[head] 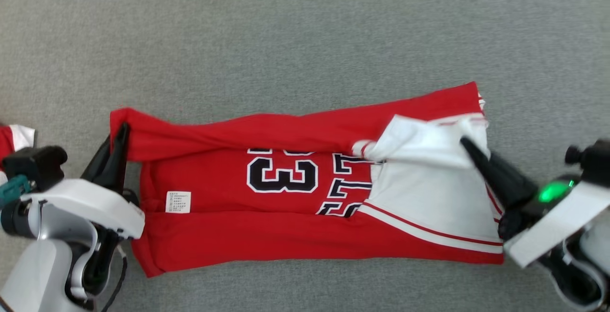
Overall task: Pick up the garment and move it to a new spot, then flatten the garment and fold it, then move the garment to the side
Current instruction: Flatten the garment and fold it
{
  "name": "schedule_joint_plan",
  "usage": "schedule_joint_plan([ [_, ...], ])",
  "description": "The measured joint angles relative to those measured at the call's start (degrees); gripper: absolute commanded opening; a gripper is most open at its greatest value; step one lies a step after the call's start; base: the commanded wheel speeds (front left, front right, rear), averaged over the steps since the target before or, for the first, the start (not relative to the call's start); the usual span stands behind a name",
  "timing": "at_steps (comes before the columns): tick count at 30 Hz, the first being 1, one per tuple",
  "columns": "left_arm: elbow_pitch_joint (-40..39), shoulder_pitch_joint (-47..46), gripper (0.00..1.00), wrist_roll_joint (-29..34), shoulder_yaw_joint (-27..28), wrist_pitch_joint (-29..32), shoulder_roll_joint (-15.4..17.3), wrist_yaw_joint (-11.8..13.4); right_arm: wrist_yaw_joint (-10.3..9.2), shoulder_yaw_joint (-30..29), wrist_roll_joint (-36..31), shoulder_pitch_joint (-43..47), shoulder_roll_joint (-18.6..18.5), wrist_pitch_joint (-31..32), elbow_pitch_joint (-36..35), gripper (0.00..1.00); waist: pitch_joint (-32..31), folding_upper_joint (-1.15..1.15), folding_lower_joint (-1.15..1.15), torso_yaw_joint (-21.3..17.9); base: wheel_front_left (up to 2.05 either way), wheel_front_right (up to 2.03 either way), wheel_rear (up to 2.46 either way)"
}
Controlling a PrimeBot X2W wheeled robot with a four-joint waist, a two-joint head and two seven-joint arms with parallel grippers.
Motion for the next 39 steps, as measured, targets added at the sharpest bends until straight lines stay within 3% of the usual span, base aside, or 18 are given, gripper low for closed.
schedule_joint_plan([
  [8, -0.58, 5.65, 0.00, -1.37, 0.97, 0.41, -0.30, 2.01, 0.00, -2.99, -2.55, 10.48, 3.53, -0.05, -0.96, 0.00, -2.39, 0.00, 0.00, -1.89, 0.00, 0.00, 0.00],
  [9, -0.55, 6.21, 0.00, -1.75, 1.05, 0.33, -0.53, 2.20, 0.00, -3.15, -2.86, 11.47, 4.00, -0.07, -0.74, 0.05, -2.72, 0.00, 0.00, -2.01, 0.00, 0.00, 0.00],
  [10, -0.35, 6.65, 0.35, -1.96, 1.08, 0.19, -0.79, 2.27, 0.00, -3.10, -2.98, 12.35, 4.46, -0.12, -0.12, 0.53, -3.02, 0.00, 0.00, -2.11, 0.00, 0.00, 0.00],
  [11, -0.12, 7.12, 0.95, -2.15, 1.08, 0.37, -0.85, 2.56, 0.00, -3.10, -3.50, 13.07, 4.93, -0.18, 0.73, 1.00, -3.30, 0.00, 0.00, -2.20, 0.00, 0.00, 0.00],
  [12, 0.10, 7.57, 1.00, -2.24, 1.12, 0.16, -1.08, 2.79, 0.00, -3.49, -3.66, 13.95, 5.46, -0.19, 1.09, 1.00, -3.56, 0.00, 0.00, -2.26, 0.00, 0.00, 0.00],
  [17, -0.59, 9.40, 1.00, -1.05, 1.51, -4.30, -2.46, 4.36, 0.00, -6.73, -7.71, 17.61, 6.86, -0.20, 1.00, 1.00, -5.27, 0.00, 0.00, -2.31, 0.00, 0.00, 0.00],
  [23, -7.16, 10.84, 1.00, 3.33, 2.31, -10.73, -2.78, 7.94, -0.04, -23.20, -17.58, 21.82, 11.22, -0.21, -2.52, 1.00, -6.26, 0.00, 0.00, -2.71, 0.00, 0.00, 0.00],
  [29, -15.12, 10.08, 1.00, 8.23, 0.19, -13.58, -4.16, 10.87, -0.04, -37.78, -29.58, 23.49, 20.93, -0.21, -4.53, 1.00, -7.30, 0.00, 0.00, -2.30, 0.00, 0.00, 0.00],
  [33, -17.23, 9.08, 1.00, 10.63, -1.08, -14.83, -4.71, 11.85, -0.04, -41.14, -35.17, 23.55, 25.37, 0.33, -3.52, 1.00, -8.13, 0.00, 0.00, -1.54, 0.00, 0.00, 0.00],
  [39, -15.03, 8.98, 1.00, 13.78, -2.76, -16.59, -4.71, 12.24, -0.04, -43.33, -43.26, 22.48, 28.87, 1.49, -1.04, 1.00, -9.66, 0.00, 0.00, -0.49, 0.00, 0.00, 0.00],
])
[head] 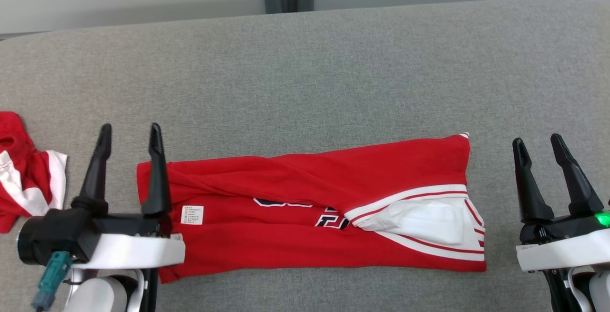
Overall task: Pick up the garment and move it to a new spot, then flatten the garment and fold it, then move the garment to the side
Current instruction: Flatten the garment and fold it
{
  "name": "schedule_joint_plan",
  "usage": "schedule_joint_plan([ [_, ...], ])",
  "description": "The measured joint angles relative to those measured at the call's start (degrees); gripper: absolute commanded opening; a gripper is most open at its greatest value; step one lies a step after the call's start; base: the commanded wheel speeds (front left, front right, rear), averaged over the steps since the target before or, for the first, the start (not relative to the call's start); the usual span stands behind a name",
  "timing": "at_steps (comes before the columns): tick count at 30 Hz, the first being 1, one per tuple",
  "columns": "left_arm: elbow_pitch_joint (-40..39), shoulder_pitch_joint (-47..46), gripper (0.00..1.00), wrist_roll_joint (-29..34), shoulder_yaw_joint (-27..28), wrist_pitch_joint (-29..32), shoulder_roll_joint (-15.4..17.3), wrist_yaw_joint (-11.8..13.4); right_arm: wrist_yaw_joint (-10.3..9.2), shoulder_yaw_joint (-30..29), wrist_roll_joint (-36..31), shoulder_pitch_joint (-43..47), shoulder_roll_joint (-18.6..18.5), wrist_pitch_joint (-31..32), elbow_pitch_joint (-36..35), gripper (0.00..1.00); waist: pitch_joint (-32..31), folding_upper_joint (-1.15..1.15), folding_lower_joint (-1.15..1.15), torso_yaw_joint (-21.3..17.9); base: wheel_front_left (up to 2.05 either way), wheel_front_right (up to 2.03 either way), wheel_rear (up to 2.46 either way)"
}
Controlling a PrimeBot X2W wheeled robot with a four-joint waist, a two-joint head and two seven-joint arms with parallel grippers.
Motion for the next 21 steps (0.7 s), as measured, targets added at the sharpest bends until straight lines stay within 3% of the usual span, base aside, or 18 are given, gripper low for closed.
schedule_joint_plan([
  [7, 5.16, 2.16, 1.00, 1.43, -0.70, -1.42, -0.26, -1.72, 0.01, -0.87, -4.94, 0.60, 1.41, 0.34, 2.14, 1.00, -1.88, 0.00, 0.00, 1.22, 0.00, 0.00, 0.00],
  [21, 10.02, 1.26, 1.00, 1.27, -0.91, -1.83, -1.56, -4.43, 0.01, -0.22, -5.93, 1.45, 1.51, 1.16, 3.70, 1.00, -2.79, 0.00, 0.00, 2.78, 0.00, 0.00, 0.00],
])
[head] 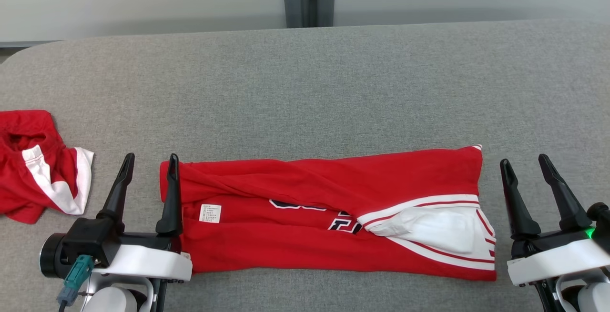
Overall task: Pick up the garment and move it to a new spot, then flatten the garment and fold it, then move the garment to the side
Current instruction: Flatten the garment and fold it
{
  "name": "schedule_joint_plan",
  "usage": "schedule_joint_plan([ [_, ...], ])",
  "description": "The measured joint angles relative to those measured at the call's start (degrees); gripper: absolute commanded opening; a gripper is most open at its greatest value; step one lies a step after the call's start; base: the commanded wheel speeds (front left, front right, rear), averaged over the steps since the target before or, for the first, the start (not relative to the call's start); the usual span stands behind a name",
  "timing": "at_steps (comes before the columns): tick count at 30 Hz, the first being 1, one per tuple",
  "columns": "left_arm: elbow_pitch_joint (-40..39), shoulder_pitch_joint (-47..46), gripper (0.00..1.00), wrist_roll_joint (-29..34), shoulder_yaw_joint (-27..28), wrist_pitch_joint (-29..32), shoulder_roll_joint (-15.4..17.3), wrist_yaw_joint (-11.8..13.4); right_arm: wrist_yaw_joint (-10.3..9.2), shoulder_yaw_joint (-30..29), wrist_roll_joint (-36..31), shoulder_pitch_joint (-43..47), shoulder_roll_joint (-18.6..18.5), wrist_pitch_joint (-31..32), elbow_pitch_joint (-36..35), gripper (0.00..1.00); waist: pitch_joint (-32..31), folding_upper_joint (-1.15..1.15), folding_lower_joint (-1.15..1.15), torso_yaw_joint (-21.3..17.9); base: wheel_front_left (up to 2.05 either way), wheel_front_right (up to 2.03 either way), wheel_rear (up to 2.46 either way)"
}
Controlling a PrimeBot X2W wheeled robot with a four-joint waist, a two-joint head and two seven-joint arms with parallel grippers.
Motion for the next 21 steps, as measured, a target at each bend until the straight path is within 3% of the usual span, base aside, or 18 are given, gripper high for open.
schedule_joint_plan([
  [8, 0.85, -1.62, 1.00, 0.94, -0.65, -0.02, -0.36, -0.92, 0.00, -0.27, 0.73, -0.10, -0.52, 0.25, 3.93, 1.00, 0.83, 0.00, 0.00, 1.71, 0.00, 0.00, 0.00],
  [21, 2.30, -4.24, 1.00, 2.16, -0.59, -0.08, -1.68, -2.63, 0.00, 6.62, 4.82, -4.31, 0.10, -0.68, 20.81, 1.00, 4.62, 0.00, 0.00, 3.91, 0.00, 0.00, 0.00],
])
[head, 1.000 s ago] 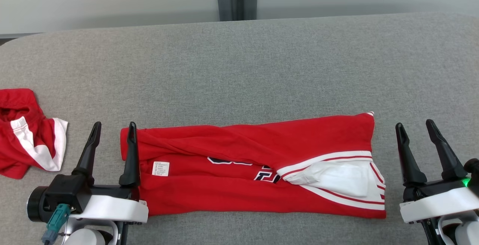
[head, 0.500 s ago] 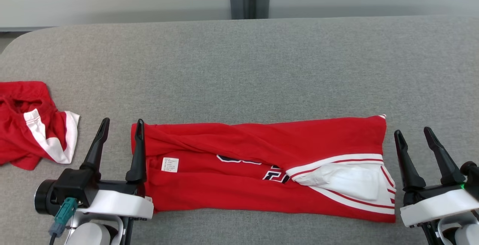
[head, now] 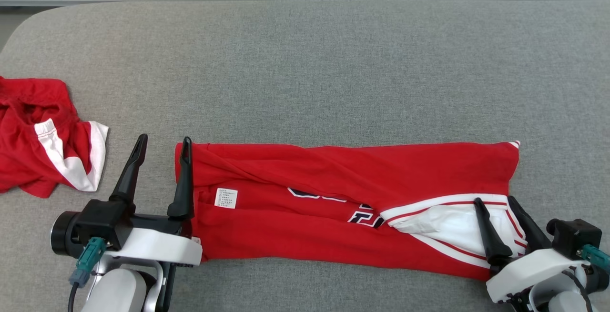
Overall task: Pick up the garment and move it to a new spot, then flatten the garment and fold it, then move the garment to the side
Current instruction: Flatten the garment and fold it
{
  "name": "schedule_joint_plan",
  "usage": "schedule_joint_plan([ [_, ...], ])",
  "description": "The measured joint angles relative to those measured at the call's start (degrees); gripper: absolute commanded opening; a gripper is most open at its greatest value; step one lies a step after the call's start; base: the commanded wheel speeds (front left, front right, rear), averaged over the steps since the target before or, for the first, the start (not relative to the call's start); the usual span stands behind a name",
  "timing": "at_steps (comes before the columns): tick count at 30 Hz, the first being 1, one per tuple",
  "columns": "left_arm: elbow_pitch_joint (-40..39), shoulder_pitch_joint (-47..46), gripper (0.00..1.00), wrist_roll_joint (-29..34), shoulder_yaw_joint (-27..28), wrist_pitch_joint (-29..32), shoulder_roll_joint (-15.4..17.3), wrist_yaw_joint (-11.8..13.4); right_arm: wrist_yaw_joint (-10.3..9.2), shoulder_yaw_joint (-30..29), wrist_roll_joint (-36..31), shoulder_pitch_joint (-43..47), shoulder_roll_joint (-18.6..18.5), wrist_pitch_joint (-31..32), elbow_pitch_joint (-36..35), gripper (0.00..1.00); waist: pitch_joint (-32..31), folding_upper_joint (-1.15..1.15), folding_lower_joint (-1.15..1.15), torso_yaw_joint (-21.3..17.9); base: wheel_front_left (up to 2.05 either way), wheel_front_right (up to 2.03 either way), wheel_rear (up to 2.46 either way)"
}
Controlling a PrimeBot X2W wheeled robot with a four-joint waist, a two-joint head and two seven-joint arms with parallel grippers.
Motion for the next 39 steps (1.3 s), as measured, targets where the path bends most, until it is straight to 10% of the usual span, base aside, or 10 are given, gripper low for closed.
schedule_joint_plan([
  [6, 0.56, -1.16, 1.00, 0.70, 0.21, 0.00, -0.34, -1.01, 0.04, 1.97, 1.89, -2.70, 0.56, -1.36, 4.17, 0.94, 0.89, 0.00, 0.00, 0.04, 0.00, 0.00, 0.00],
  [7, 0.75, -1.16, 1.00, 0.76, 0.24, 0.00, -0.36, -1.03, 0.02, 2.47, 2.44, -3.02, 0.54, -1.45, 4.56, 0.45, 0.95, 0.00, 0.00, -0.05, 0.00, 0.00, 0.00],
  [9, 1.13, -1.29, 1.00, 0.79, 0.46, 0.00, -0.40, -1.10, -0.03, 3.61, 3.44, -3.70, 0.30, -1.54, 5.05, 0.00, 1.05, 0.00, 0.00, -0.29, 0.00, 0.00, 0.00],
  [30, 1.87, -4.74, 1.00, 2.50, 2.64, 0.00, -0.43, -2.56, 0.05, -10.17, 5.13, -4.95, -7.64, -2.18, 2.79, 0.00, 3.34, 0.00, 0.00, -8.01, 0.00, 0.00, 0.00],
  [39, 2.53, -5.72, 1.00, 3.07, 2.31, 0.01, 0.55, -2.79, 0.04, -7.24, 5.84, -6.66, -4.25, -2.19, -6.94, 0.00, 3.64, 0.00, 0.00, -9.90, 0.00, 0.00, 0.00],
])
